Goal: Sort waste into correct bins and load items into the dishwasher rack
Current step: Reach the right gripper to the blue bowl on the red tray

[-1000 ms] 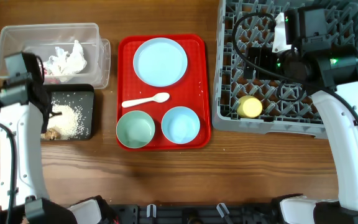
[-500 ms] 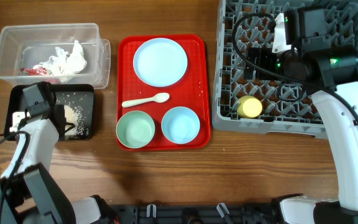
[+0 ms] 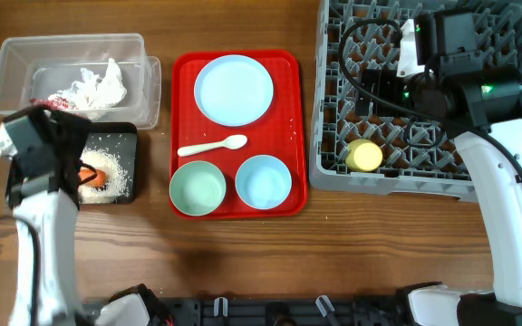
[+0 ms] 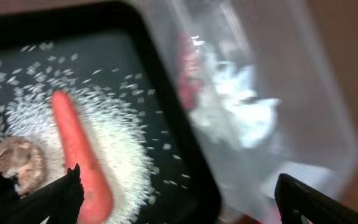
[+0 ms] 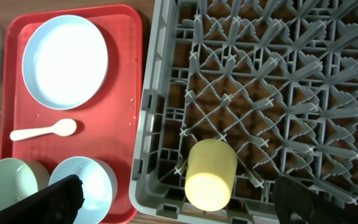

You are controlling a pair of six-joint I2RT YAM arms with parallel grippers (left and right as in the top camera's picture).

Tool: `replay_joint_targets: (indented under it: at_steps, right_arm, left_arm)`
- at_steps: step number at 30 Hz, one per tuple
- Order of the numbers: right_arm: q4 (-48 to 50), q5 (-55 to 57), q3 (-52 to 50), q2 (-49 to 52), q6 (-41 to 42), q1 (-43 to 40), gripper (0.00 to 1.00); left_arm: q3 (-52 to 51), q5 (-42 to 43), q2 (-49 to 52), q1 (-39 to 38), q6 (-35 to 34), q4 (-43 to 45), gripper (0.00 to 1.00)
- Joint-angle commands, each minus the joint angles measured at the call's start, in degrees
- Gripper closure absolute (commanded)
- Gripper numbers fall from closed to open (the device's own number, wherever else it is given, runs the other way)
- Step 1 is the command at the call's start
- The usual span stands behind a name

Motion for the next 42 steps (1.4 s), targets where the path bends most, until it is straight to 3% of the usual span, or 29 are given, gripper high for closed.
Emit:
replay_joint_targets:
  at_steps: [1, 3, 5, 9, 16, 18, 20, 22, 29, 33, 42]
  right_arm:
    - [0.3, -0.6, 0.0, -0.3, -0.5, -0.2, 0.0]
    - [1.1, -2.4, 0.0, -0.3, -0.6, -0.2, 0.0]
    - [2.6, -5.8, 0.0, -0.3, -0.7, -0.2, 0.0]
    - [6.3, -14.3, 0.0, -0.3, -3.8, 0.0, 0.04]
    - [22.9, -15.1, 0.0, 0.9, 5.1, 7.4, 0.09]
    - [28.9, -15.1, 0.0, 5.1, 7.1, 10.0, 0.09]
    - [32.9, -14.9, 0.0, 11.9, 10.0, 11.7, 0.09]
    - [36.0, -15.0, 0.0, 18.3, 12.2, 12.3, 0.11]
    - [39.7, -14.8, 0.0, 30.6, 16.0, 13.1, 0.14]
    - [39.6, -12.1, 0.0, 34.5, 18.0, 13.1, 0.21]
    - [40.5, -9.9, 0.0, 38.6, 21.2, 15.5, 0.3]
  left_arm:
    - [1.0, 13.6, -9.9, -1.6, 12.7, -1.6, 0.0]
    - [1.0, 25.0, -13.4, -5.7, 24.7, -0.7, 0.0]
    - [1.0, 25.4, -14.1, -11.5, 25.9, -0.7, 0.0]
    - [3.3, 19.7, -11.5, -23.5, 26.0, -3.2, 0.0]
    - [33.8, 11.5, 6.2, -35.5, 29.3, -29.7, 0.01]
    - [37.7, 8.3, 10.4, -36.8, 29.0, -33.2, 0.0]
    - [37.7, 1.0, 10.7, -35.8, 22.2, -33.6, 0.0]
    - [37.7, 0.9, 9.7, -33.4, 19.9, -33.6, 0.0]
    - [37.7, 4.4, 10.3, -31.0, 20.0, -33.6, 0.0]
    - [37.6, 3.3, 11.0, -30.1, 19.9, -33.1, 0.0]
    - [37.6, 2.9, 11.0, -13.8, 19.8, -31.4, 0.0]
